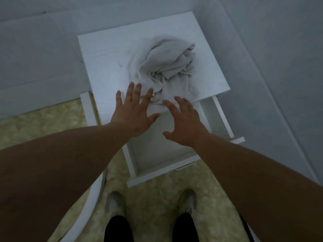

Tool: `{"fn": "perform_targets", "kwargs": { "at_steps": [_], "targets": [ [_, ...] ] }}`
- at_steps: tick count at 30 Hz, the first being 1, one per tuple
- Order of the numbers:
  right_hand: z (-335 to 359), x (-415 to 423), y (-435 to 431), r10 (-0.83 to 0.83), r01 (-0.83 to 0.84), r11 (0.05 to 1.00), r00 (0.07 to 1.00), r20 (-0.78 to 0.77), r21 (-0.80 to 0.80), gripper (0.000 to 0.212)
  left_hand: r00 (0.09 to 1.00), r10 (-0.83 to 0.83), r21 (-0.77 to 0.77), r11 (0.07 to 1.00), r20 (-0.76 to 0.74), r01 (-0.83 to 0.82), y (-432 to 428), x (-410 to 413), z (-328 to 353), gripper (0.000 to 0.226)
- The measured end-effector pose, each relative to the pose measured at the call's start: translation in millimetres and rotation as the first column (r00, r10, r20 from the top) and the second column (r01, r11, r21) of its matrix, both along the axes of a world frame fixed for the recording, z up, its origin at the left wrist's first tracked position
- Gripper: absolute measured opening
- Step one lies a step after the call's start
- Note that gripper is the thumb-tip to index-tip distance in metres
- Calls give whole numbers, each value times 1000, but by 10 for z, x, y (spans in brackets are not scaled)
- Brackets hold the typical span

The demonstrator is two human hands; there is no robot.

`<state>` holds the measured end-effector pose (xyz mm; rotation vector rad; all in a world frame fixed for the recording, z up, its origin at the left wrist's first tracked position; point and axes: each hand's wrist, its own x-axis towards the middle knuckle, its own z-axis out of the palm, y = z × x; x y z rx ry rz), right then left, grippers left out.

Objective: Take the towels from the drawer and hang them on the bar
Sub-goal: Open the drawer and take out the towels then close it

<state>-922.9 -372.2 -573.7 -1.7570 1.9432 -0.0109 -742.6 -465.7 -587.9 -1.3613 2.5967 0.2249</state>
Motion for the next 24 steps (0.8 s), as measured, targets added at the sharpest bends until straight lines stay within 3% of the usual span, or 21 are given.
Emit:
{"fn": "perform_targets", "kwargs": {
  "at_steps": [10, 15, 24],
  "targets": [
    [-559, 143, 811, 285, -279, 949, 958, -24, 148, 118, 999, 22, 38, 999, 24, -22, -192, 155, -485, 83],
    [-795, 91, 1061, 404, -390, 909, 911, -87, 147, 117, 998, -6, -24, 1000, -58, 4, -255, 98, -655, 76],
    [-943, 126, 1103, 281, -291, 954, 951, -127, -67, 91, 994, -76, -53, 996, -79, 72, -403, 110, -690, 72]
  ]
}}
